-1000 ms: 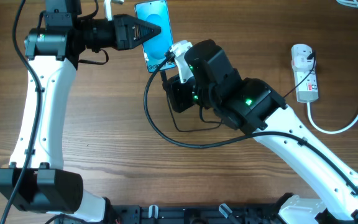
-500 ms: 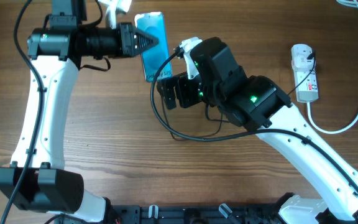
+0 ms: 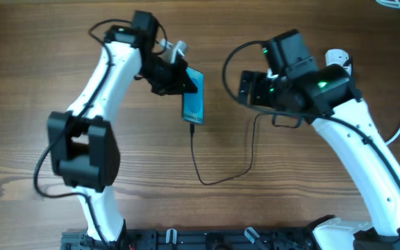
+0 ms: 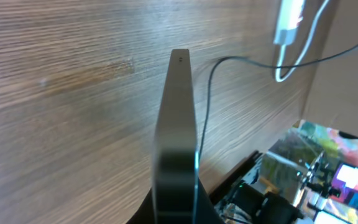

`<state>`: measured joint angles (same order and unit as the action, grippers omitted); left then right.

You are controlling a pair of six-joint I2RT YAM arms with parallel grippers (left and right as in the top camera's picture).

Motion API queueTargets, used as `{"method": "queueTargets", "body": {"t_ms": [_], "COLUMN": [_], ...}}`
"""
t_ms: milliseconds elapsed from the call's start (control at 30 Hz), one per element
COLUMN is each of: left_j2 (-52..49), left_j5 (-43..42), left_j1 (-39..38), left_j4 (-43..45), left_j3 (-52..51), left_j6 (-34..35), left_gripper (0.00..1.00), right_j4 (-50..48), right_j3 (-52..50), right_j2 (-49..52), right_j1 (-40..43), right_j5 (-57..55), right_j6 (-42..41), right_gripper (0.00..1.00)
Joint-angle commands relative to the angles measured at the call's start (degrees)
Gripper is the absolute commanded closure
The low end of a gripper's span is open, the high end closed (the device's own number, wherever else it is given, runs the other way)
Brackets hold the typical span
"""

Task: Plug charger to phone and switch on socket
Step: 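Release the plug with the right gripper and lower the phone with the left, then lay the phone flat on the table with the left gripper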

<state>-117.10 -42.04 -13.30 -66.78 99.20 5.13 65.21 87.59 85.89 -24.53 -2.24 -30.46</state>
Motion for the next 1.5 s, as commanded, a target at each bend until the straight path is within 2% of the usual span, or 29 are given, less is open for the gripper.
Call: {"method": "queueTargets", "body": {"t_ms": [0,67,233,533,767,1467], "left_j2": [-2.97,-4.24,-4.96,-4.98,-4.98,-5.07], "left_j5": [1.27,1.55,6.82,7.65,7.63,7.63], "left_j1": [-1.81,-1.97,-1.97,-2.16,-3.48,-3.63], "left_j4": [3.06,5.09,7.67,7.76,16.33,17.97], "left_j3": [0.0,0.0,0.0,-0.85,-10.01,-12.0], "left_j6": [-0.17,0.37,7.82,7.8,12.31,8.81], "left_gripper": [0.96,0.96,0.96,0.96,0.96,0.96], "right_j4": [0.66,0.5,-1.25,-4.83,-4.7,-4.48], "right_j3": [0.63,0.0,-2.78,-7.69,-7.69,-7.69], "right_j2": [-1.05,-0.98,-0.96,-0.92,-0.92,-0.92], "right_j1": [2.73,2.91,2.91,2.91,2.89,2.91], "right_j5": [-0.31,-0.31,-0.31,1.27,2.34,4.28], "right_j6": [-0.52,-0.52,-0.59,-1.14,-1.03,0.66], "right_gripper": [0.0,0.0,0.0,0.0,0.0,0.0]}}
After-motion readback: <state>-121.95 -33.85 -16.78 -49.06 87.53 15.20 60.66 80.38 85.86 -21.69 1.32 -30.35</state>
